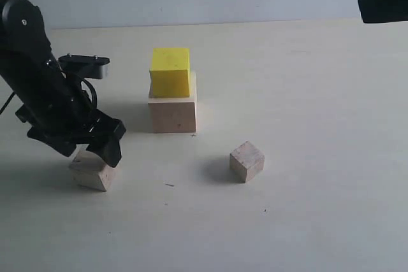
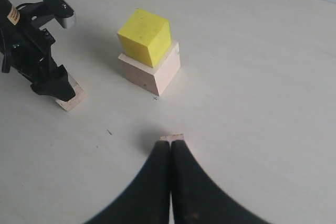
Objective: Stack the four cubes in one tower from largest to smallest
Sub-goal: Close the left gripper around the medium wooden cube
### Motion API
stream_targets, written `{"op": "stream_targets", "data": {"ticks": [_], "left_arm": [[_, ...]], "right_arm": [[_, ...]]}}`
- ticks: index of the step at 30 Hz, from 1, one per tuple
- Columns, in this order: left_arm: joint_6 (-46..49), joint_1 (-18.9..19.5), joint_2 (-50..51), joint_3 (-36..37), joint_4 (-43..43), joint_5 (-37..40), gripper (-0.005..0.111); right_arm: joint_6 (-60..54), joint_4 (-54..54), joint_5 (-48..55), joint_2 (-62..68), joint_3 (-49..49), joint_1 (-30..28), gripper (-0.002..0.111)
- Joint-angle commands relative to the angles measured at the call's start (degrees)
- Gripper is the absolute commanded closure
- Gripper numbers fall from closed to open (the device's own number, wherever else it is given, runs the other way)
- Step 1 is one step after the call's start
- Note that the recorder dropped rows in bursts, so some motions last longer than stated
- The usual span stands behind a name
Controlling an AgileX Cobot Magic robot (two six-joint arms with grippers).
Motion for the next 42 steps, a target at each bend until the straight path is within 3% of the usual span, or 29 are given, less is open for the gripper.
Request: {"op": "stream_targets", "data": {"ticks": [1,9,13,17,19,24,25,33,36,42], "left_arm": [[-0.5,-0.4,1.3,-0.2,0.0,-0.4,0.026],[0.2,-0.4,1.8,-0.2,-0.2,-0.5,0.032],[0.6,-0.4,2.3,-0.2,-0.2,-0.5,0.054],[1.1,-0.4,4.5,-0.2,-0.3,0.3,0.056],[1.5,-0.4,4.8,-0.2,-0.5,0.5,0.064],[2.1,-0.4,4.6,-0.2,-0.5,0.5,0.104],[2.5,-0.4,4.6,-0.2,-0.5,0.6,0.106],[3.0,-0.4,4.6,-0.2,-1.8,1.0,0.103],[3.0,-0.4,4.6,-0.2,-1.8,1.1,0.086],[3.0,-0.4,4.6,-0.2,-2.1,1.1,0.039]], "right_arm": [[-0.5,-0.2,-0.4,-0.2,0.2,-0.2,0.108],[-1.0,-0.2,-0.4,-0.2,0.2,-0.2,0.108],[-1.0,-0.2,-0.4,-0.2,0.2,-0.2,0.108],[-1.0,-0.2,-0.4,-0.2,0.2,-0.2,0.108],[-1.0,-0.2,-0.4,-0.2,0.2,-0.2,0.108],[-1.0,-0.3,-0.4,-0.2,0.2,-0.2,0.108],[-1.0,-0.3,-0.4,-0.2,0.2,-0.2,0.108],[-1.0,-0.3,-0.4,-0.2,0.2,-0.2,0.108],[-1.0,-0.3,-0.4,-0.2,0.2,-0.2,0.108],[-1.0,-0.4,-0.4,-0.2,0.2,-0.2,0.108]]}}
